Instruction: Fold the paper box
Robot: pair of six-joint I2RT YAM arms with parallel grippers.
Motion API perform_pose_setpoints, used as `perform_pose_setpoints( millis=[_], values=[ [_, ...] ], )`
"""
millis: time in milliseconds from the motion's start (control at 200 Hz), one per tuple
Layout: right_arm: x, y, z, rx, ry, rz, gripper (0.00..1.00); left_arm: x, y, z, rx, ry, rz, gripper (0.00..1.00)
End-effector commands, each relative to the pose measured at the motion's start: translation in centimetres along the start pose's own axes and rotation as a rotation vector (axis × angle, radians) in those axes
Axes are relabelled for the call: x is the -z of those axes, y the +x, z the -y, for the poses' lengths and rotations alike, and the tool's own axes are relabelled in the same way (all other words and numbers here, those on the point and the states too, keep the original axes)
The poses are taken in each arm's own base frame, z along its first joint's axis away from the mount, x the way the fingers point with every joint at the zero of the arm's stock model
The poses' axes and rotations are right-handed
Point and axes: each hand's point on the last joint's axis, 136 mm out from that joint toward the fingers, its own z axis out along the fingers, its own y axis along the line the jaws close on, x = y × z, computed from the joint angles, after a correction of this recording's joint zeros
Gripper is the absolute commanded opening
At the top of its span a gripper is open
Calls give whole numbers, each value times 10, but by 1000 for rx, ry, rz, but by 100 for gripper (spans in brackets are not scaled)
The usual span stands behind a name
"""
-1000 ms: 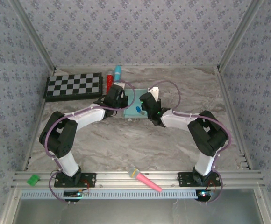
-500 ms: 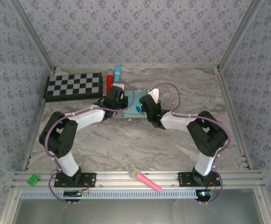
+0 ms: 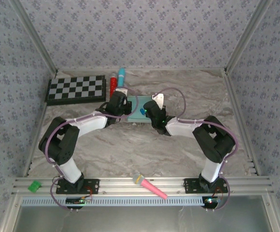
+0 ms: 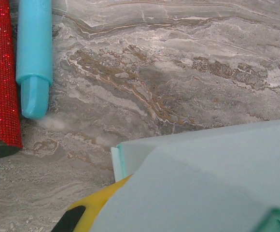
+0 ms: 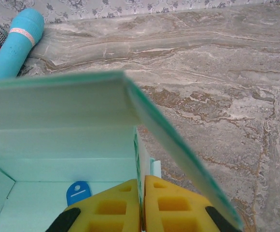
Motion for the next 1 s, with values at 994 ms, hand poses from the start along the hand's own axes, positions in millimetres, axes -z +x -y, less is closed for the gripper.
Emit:
perform_pose_setpoints(
  millis=[994],
  values=[
    [32,23,1,96,45,16,16,19,54,3,6,30,-100,13]
  ],
)
